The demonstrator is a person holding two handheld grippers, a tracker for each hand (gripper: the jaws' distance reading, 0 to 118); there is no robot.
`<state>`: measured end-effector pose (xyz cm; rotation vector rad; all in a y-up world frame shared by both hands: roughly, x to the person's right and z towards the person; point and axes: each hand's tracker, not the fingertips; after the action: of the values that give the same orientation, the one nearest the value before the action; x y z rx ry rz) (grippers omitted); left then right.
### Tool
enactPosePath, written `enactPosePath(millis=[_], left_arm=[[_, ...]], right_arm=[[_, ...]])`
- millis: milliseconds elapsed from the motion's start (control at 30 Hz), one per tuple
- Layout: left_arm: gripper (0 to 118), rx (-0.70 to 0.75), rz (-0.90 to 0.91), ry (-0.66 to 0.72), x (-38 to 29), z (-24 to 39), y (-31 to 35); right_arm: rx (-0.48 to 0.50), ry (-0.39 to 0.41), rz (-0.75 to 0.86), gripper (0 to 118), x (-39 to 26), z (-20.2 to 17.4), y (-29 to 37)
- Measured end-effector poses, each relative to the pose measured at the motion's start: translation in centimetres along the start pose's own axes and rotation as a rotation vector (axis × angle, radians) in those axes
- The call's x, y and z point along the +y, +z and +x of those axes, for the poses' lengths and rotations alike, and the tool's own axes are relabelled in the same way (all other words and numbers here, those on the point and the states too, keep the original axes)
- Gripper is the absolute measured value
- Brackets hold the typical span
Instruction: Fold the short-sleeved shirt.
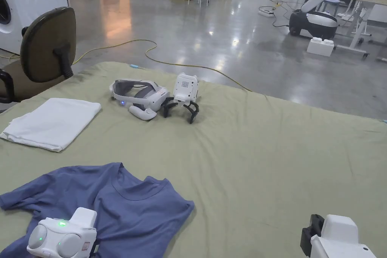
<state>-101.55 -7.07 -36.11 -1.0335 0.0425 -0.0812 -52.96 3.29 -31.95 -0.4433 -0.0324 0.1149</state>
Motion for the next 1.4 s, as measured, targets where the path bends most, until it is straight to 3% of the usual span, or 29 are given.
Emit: enactPosePath(millis=[100, 233, 333, 667, 933, 1100, 1400], left_arm=[[0, -0.041, 0.079, 0.076, -0.1, -0.9, 1.0], [0, -0.019, 0.256, 0.064, 0.8, -0.7, 4.6], [0, -0.097, 0.335, 0.126, 2.3, -0.9, 7.2], [0, -0.192, 0.643, 0.005, 9.4, 3.7, 18.1], [0, -0.376, 0.819, -0.151, 15.1, 13.4, 26.6], [0, -0.488, 0.859, -0.233, 17.1, 20.9, 28.6], [0, -0.720, 0.690, -0.347, 14.4, 35.9, 25.6]], right_arm=[[0.009, 0.014, 0.003, 1, -0.1, -0.2, 0.2], [0.004, 0.014, 0.009, 1, 0.0, 0.0, 0.4], [0.006, -0.002, 0.013, 1, -0.1, 0.3, 0.5], [0.000, -0.028, 0.069, 1, 1.0, 1.9, 2.3], [-0.058, -0.067, 0.144, 1, 2.3, 5.8, 5.2], [-0.112, -0.094, 0.179, 1, 2.4, 8.7, 7.2], [-0.214, -0.148, 0.177, 1, 0.3, 14.1, 10.2]])
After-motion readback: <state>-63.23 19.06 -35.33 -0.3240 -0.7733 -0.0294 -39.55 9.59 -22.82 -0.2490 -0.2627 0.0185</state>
